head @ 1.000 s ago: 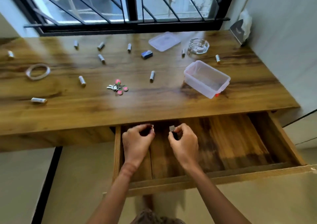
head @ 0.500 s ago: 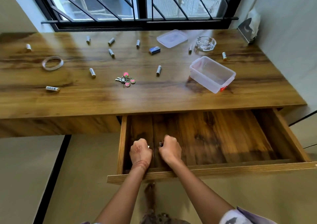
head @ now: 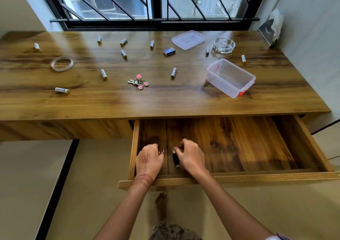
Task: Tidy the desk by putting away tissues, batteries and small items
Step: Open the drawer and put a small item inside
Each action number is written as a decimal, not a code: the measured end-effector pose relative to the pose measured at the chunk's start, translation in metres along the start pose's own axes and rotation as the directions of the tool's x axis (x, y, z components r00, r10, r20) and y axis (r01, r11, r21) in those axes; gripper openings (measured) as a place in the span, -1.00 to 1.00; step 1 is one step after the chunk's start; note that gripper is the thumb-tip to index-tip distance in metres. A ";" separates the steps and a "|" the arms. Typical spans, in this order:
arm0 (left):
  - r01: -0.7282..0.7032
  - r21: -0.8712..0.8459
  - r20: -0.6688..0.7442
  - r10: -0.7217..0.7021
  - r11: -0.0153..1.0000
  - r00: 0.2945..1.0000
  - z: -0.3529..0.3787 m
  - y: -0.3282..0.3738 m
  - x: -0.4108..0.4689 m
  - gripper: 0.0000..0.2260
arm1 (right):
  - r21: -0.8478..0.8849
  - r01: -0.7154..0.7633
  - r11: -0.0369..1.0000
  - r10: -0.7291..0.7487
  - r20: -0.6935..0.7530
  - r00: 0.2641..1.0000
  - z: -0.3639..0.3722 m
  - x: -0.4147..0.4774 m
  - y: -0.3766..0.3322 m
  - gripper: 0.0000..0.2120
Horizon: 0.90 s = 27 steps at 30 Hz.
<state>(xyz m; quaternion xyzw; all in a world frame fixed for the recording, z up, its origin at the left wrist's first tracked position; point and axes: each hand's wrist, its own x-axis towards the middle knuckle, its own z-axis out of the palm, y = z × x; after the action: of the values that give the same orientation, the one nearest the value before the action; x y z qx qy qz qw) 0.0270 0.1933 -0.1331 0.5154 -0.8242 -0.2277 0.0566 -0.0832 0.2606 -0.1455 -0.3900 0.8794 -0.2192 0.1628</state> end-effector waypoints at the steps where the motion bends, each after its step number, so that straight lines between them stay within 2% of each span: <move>1: -0.040 -0.012 -0.016 0.040 0.999 0.999 -0.004 -0.003 -0.006 -0.66 | 0.014 0.038 0.999 -0.037 -0.001 0.999 -0.005 -0.006 0.005 -0.82; 3: -0.116 -0.042 -0.039 0.114 0.992 0.993 -0.008 -0.011 -0.019 -0.63 | 0.022 0.119 0.993 -0.118 -0.021 0.993 -0.015 -0.022 0.017 -0.77; 5: -0.171 -0.055 -0.041 0.169 0.984 0.985 -0.009 -0.020 -0.036 -0.58 | -0.001 0.186 0.983 -0.186 -0.021 0.982 -0.022 -0.041 0.031 -0.62; 7: -0.213 -0.074 -0.014 0.213 0.974 0.977 -0.005 -0.028 -0.052 -0.45 | -0.143 0.259 0.955 -0.262 -0.002 0.965 -0.024 -0.059 0.045 -0.43; 9: -0.256 0.019 0.021 0.255 0.967 0.967 0.005 -0.037 -0.062 -0.22 | -0.334 0.334 0.881 -0.348 0.018 0.937 -0.023 -0.072 0.062 -0.33; 11: -0.329 0.203 0.030 0.330 0.922 0.943 0.017 -0.047 -0.066 -0.22 | -0.432 0.343 0.834 -0.354 0.057 0.933 -0.026 -0.080 0.077 -0.29; 14: -0.329 0.308 0.048 0.331 0.893 0.942 0.020 -0.050 -0.066 -0.28 | -0.490 0.349 0.799 -0.363 0.070 0.929 -0.026 -0.083 0.088 -0.27; 23: -0.380 0.328 -0.017 0.407 0.865 0.913 0.027 -0.053 -0.041 0.02 | -0.529 0.316 0.788 -0.352 0.036 0.935 -0.019 -0.058 0.088 -0.25; 27: -0.362 0.345 -0.028 0.395 0.866 0.918 0.025 -0.049 -0.018 0.05 | -0.534 0.310 0.787 -0.356 0.017 0.934 -0.020 -0.034 0.082 -0.25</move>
<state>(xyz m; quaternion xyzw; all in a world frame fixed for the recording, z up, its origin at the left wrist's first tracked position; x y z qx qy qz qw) 0.0670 0.1989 -0.1740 0.3562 -0.9319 -0.0442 0.0528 -0.1211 0.3412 -0.1664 -0.5588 0.8287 -0.0102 -0.0293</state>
